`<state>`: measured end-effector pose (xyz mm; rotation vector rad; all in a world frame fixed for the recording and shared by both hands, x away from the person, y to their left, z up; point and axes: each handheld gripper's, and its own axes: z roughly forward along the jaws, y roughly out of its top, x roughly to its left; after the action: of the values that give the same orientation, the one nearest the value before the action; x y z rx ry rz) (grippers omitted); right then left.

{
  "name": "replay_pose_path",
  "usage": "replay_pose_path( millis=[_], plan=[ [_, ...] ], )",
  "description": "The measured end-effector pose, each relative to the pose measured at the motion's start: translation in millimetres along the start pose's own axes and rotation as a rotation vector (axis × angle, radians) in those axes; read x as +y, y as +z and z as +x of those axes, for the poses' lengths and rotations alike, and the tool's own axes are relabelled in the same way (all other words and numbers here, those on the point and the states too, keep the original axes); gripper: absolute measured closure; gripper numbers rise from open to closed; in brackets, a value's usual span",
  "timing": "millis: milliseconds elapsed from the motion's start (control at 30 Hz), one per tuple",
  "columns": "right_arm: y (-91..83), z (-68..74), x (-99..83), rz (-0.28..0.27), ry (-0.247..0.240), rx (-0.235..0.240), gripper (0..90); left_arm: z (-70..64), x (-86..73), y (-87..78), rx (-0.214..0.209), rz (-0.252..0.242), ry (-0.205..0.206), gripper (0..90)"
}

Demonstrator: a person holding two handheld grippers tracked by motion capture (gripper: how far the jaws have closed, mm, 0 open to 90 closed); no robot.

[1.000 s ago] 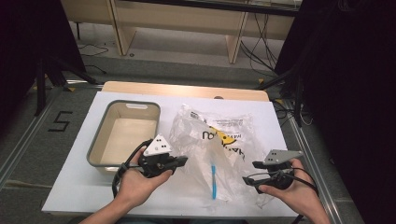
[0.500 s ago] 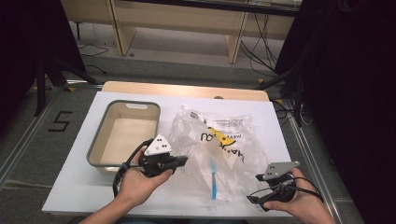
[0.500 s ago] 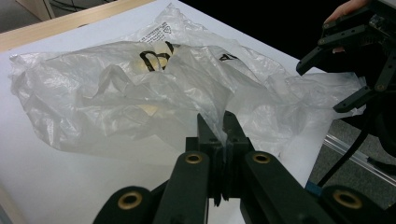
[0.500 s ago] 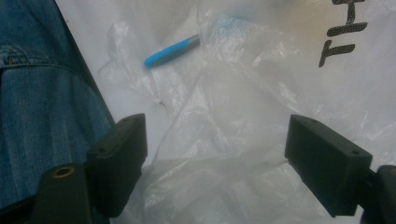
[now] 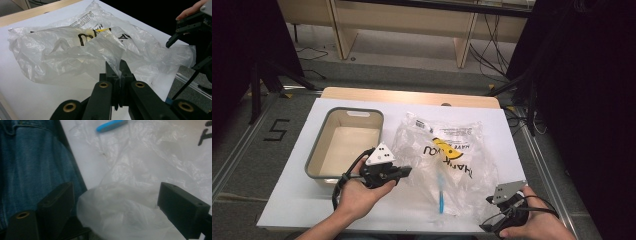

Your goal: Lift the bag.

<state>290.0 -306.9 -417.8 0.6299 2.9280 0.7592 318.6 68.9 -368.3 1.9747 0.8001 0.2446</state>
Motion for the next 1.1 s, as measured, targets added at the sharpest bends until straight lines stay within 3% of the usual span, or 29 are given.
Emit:
replay_pose_path(
  millis=[67,167,300,333,467,600,700,867,1000,1100],
  plan=[
    [-1.2,-0.8,-0.3,-0.001,-0.031,0.010,14.5,0.2,-0.3,0.3,0.000,0.002,-0.001,89.3],
    [0.2,-1.4,-0.6,0.010,-0.021,-0.006,15.3,0.6,-0.5,0.0,0.002,-0.001,-0.005,89.3],
    [6.9,1.0,-2.0,0.083,-0.016,-0.025,17.8,1.8,-0.4,-0.3,0.003,-0.002,-0.006,89.3],
    [9.0,0.5,-2.8,0.102,-0.030,-0.033,21.7,1.8,-0.4,-0.3,0.003,-0.002,-0.006,89.3],
    [9.1,-2.1,-3.3,0.137,-0.019,-0.053,60.8,1.6,-0.3,-0.7,0.003,-0.003,-0.005,89.3],
    [3.7,-6.2,-2.8,0.140,0.016,-0.059,79.2,2.9,0.1,-1.8,0.006,-0.006,-0.007,89.3],
    [-3.6,-8.9,-1.5,0.096,0.040,-0.079,87.9,3.7,0.8,-2.8,0.008,-0.013,-0.012,89.3],
    [-20.2,-14.7,3.0,0.006,0.080,-0.105,89.6,5.8,3.5,-6.6,0.010,-0.029,-0.019,89.3],
    [-38.6,-22.9,9.8,-0.127,0.148,-0.099,89.7,9.2,8.4,-11.8,0.018,-0.053,-0.027,89.3],
    [-49.9,-30.5,15.7,-0.226,0.166,-0.095,89.6,11.3,14.1,-16.7,0.023,-0.071,-0.021,89.3]
  ],
)
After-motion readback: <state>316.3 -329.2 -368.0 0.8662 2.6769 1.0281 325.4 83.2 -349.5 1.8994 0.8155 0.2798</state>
